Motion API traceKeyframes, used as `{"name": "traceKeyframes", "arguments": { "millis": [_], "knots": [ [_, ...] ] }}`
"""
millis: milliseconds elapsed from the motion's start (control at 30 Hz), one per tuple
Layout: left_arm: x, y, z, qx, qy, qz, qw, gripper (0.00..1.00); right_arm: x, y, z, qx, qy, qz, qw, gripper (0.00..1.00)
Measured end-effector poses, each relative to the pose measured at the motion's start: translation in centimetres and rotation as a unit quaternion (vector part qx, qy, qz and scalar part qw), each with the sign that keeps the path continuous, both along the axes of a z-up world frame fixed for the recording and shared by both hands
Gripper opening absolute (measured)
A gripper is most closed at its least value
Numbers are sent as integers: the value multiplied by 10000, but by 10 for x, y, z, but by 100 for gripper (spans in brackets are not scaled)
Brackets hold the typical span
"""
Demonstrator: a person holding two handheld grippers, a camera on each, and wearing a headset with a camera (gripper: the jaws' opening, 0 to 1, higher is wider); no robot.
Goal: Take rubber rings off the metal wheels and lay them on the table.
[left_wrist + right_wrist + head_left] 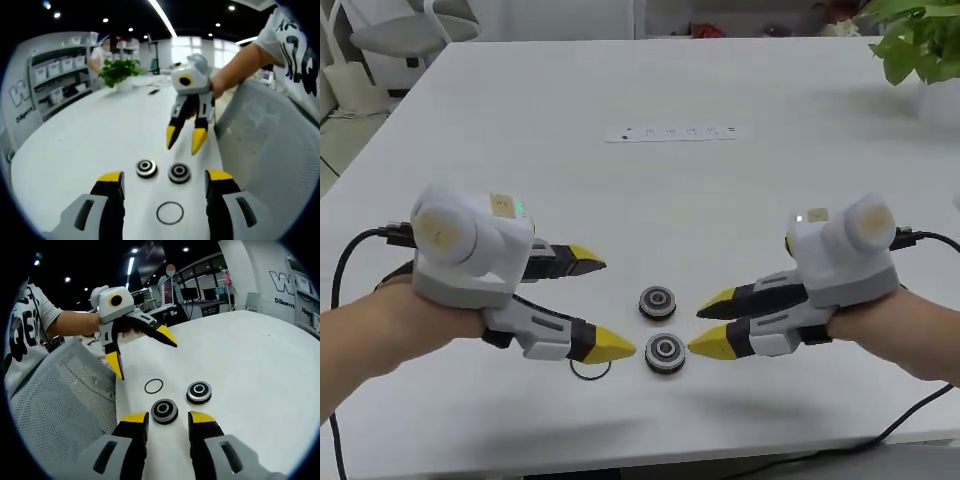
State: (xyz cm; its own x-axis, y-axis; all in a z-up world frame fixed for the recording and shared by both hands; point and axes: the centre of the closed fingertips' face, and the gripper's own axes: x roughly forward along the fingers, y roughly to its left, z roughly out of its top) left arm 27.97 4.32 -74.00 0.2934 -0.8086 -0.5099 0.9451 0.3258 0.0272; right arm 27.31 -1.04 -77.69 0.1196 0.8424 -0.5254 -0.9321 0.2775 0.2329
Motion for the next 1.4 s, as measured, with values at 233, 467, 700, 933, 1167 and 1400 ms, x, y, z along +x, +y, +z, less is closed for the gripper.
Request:
{"name": "traceKeyframes", "arguments": {
  "millis": [233,467,700,933,1167,1400],
  "knots": [
    [-4,-8,-12,81,162,-118,9998,62,-3,4,-12,-168,4,165,9997,28],
    [-7,-14,-25,179,288,-230,9992,58,-5,7,-20,-308,-15,282,9991,28],
    [-9,-22,-32,232,378,-334,9985,53,-5,8,-26,-396,-26,333,9987,27],
    [-9,-29,-37,248,447,-393,9979,46,-5,9,-30,-435,-21,356,9984,26],
    [-10,-35,-42,265,516,-470,9972,38,-6,11,-32,-446,-45,388,9982,24],
    [-15,-42,-51,345,529,-562,9964,32,-6,10,-33,-433,-42,363,9984,22]
  ]
}}
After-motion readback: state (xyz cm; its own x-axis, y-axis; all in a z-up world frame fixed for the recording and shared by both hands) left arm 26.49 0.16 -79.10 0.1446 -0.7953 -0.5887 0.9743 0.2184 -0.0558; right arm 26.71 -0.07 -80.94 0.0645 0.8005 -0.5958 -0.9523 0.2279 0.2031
